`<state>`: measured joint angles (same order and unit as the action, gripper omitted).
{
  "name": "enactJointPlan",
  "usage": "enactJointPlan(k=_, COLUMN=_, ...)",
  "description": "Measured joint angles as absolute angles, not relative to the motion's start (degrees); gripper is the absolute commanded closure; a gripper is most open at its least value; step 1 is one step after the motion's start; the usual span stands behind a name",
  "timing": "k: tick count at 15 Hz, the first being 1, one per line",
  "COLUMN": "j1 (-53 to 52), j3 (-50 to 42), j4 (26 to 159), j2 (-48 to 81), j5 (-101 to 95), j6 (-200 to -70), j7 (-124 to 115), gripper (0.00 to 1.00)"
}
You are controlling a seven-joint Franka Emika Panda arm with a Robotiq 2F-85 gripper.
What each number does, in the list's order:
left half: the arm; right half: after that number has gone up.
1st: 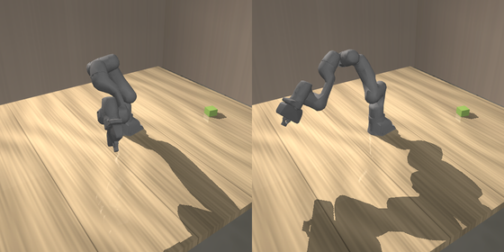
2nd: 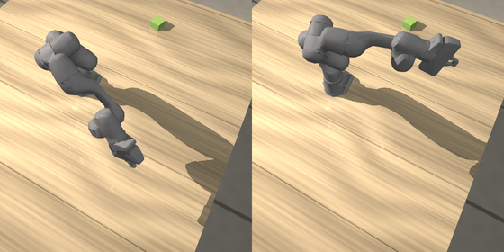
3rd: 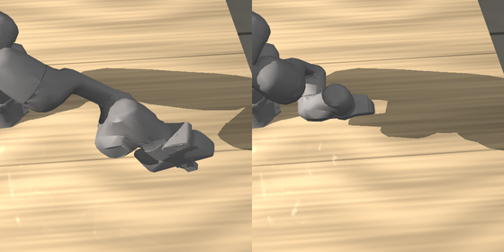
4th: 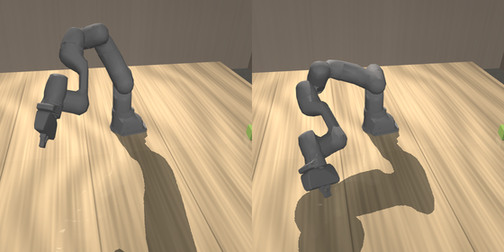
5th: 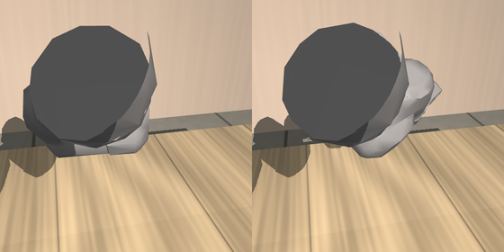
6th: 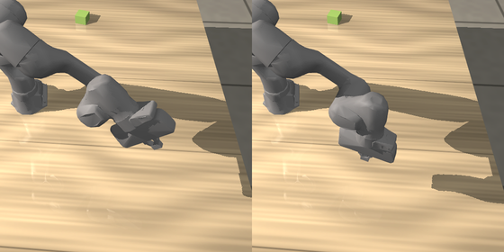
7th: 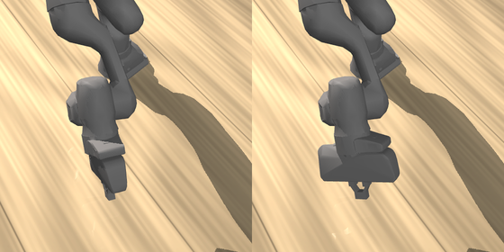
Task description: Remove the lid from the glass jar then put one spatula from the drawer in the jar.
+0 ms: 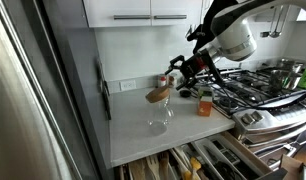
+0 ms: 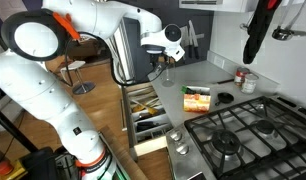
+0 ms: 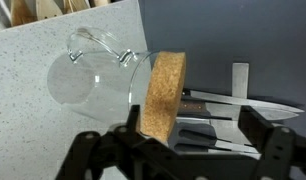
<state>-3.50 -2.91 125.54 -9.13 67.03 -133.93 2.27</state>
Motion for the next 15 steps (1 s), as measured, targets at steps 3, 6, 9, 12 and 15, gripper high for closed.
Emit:
enactJointPlan(k=3, j1=-2.8, j3=-2.9, j4=124.3, j2=-6.6, j5=71.1, j6=-133.9, j7=2.3, gripper=0.00)
enactJointPlan(k=6, j1=-2.5, j3=-2.8, j4=123.3, j2=-4.6, j5=72.3, j6=-133.3, j7=1.7, gripper=0.00)
enactJointPlan(k=9, j1=-2.1, j3=-2.8, j4=122.7, j2=-3.2, j5=72.6, j6=-131.6, j7=1.2, gripper=0.00)
enactJointPlan(k=12, j1=-1.7, j3=-2.8, j4=121.8, j2=-2.1, j5=73.2, j6=-129.8, j7=1.2, gripper=0.07)
enactJointPlan(k=15, j1=-1.5, j3=-2.8, j4=121.0, j2=-1.3, j5=74.0, j6=-127.8, j7=1.2, gripper=0.19)
